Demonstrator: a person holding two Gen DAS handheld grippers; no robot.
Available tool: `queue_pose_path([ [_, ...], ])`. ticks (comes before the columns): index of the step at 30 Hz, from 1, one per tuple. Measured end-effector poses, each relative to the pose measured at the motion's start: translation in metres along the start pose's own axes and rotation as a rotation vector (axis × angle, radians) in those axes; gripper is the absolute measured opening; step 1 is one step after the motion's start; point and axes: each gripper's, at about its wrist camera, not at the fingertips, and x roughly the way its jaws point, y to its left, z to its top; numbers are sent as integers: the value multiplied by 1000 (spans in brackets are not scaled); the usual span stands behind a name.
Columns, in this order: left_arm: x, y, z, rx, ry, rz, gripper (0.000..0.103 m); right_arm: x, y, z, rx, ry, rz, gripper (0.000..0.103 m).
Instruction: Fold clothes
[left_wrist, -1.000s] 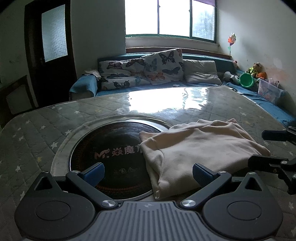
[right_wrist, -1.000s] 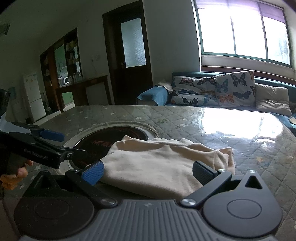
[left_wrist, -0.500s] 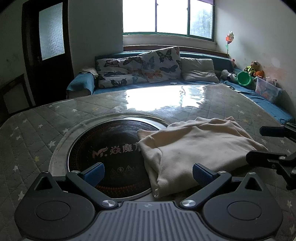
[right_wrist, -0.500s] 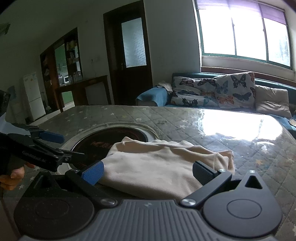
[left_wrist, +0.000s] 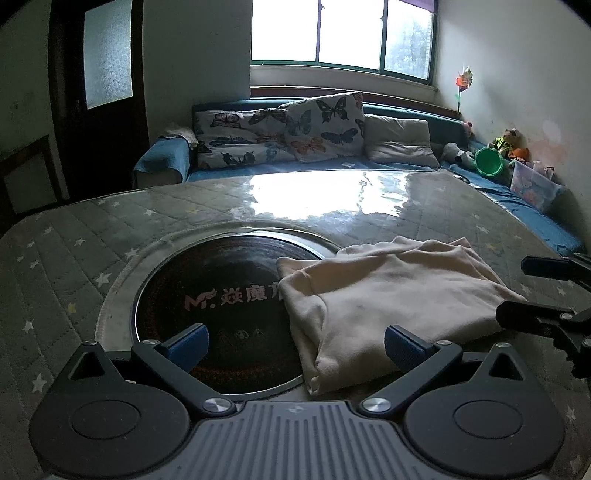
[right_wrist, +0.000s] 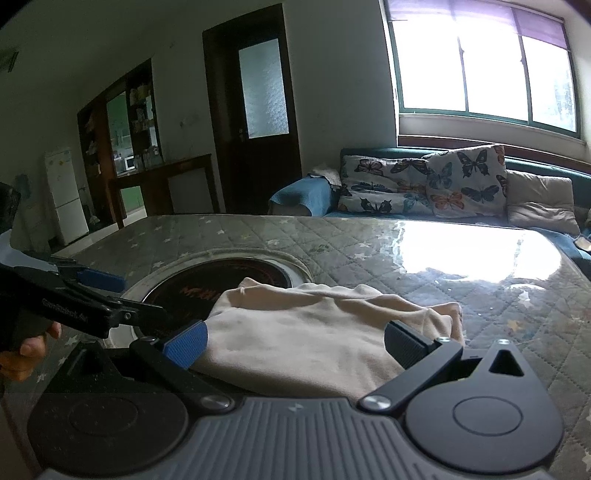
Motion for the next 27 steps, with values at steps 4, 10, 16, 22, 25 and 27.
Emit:
queue_pose_path([
  [4,1,2,1,-8,4,4,103,0,-1,1,2,-2,-5,103],
  [10,6,2,2,-11,4,27,103,0,-5,2,7,-4,-15,103],
  [16,10,3,3,-12,-21,62,103,0,-13,2,27,-3,-28,103],
  [22,16,4,6,-16,-2,56,103,1,-22,1,47,-4,-37,103],
  [25,19,4,7,-14,8,53,103,1,-25,1,52,-6,-44,103],
  [27,19,5,8,-15,12,49,103,1,-28,1,57,-7,-48,103],
])
